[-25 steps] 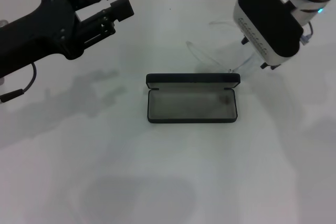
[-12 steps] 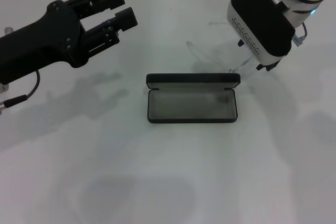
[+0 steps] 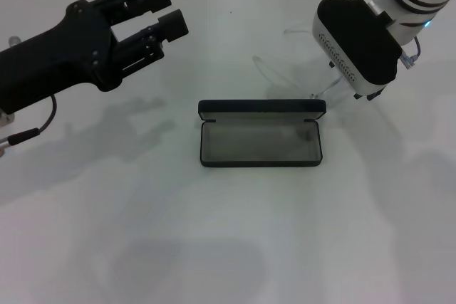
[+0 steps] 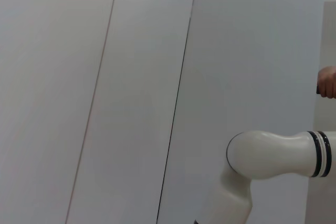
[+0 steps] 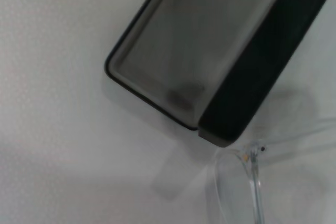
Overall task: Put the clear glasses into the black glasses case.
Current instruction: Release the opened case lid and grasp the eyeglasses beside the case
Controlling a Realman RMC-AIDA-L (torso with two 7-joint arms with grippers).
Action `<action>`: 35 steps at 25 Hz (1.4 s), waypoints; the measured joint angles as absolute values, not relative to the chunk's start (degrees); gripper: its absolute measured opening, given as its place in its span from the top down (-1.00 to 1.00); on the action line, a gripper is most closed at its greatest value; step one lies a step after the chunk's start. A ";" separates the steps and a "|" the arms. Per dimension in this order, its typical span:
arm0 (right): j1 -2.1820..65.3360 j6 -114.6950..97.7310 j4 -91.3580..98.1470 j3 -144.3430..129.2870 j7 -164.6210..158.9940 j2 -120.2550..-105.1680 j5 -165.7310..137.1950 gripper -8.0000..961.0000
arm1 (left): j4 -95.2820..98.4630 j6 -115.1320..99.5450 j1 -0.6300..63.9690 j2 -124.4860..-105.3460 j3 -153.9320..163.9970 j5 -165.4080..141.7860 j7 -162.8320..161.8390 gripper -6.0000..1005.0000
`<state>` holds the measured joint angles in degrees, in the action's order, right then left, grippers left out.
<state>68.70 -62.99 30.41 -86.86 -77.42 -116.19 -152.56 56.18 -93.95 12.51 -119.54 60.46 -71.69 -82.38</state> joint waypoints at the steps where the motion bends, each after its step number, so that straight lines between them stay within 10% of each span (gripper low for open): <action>1: 68.71 -62.59 30.18 -86.98 -77.45 -116.19 -152.54 -0.38 | 55.83 -93.95 12.62 -119.55 60.47 -71.70 -82.25 -0.01; 19: 68.73 -61.68 29.71 -87.11 -77.52 -116.19 -151.73 -0.20 | 54.45 -94.35 12.64 -119.53 60.44 -71.72 -81.81 -0.01; 35: 68.18 -61.94 30.37 -87.34 -80.32 -116.19 -152.53 0.84 | 53.73 -94.63 12.25 -119.52 60.30 -71.72 -81.39 -0.01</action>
<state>68.18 -61.94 30.37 -87.34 -80.32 -116.19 -152.53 53.73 -94.63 12.25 -119.52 60.30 -71.72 -81.39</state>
